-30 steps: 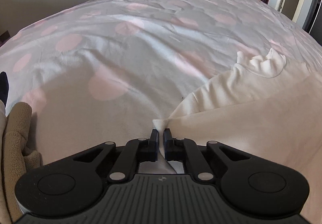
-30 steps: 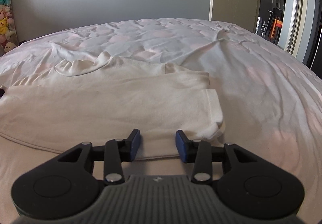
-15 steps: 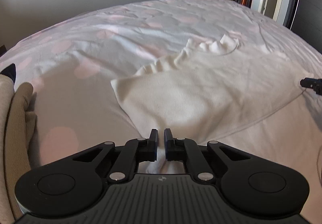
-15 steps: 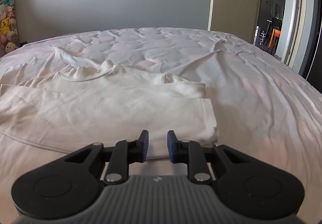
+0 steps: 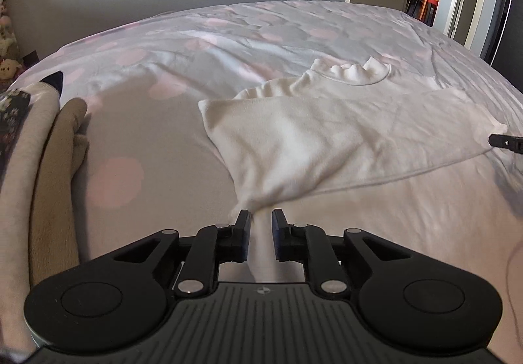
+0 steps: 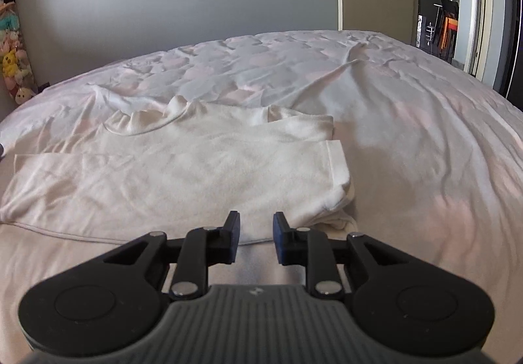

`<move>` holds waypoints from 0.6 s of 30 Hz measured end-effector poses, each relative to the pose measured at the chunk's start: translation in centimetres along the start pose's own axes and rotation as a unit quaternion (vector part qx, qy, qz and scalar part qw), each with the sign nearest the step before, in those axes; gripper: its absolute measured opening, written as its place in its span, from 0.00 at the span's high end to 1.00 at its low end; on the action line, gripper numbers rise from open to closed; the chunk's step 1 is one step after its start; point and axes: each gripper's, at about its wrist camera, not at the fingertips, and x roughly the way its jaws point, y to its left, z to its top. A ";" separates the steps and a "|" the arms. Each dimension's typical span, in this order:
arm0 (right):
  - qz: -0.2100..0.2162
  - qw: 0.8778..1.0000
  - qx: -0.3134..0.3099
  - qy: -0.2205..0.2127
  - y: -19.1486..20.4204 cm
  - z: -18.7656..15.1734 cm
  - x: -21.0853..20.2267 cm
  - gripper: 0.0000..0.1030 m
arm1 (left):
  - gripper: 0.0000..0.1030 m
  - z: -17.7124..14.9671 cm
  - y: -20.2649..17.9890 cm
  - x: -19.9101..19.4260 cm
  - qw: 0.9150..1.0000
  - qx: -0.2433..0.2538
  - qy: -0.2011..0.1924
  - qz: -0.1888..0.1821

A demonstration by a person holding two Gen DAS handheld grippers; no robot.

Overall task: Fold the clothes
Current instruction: 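Open both tools and withdraw them from the folded shirt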

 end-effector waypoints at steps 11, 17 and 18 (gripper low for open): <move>0.070 0.990 -0.031 0.118 1.3 -3.6 -8.7 0.63 | 0.79 -7.0 -2.1 -7.7 0.994 -0.084 0.075 0.002; 0.091 0.985 -0.047 0.136 2.8 -6.0 -14.2 0.61 | 0.72 -10.5 -5.0 -11.1 0.990 -0.086 0.112 0.008; 0.096 0.983 -0.056 0.143 3.1 -6.4 -14.8 0.59 | 0.72 -10.9 -5.8 -11.7 0.991 -0.073 0.115 0.006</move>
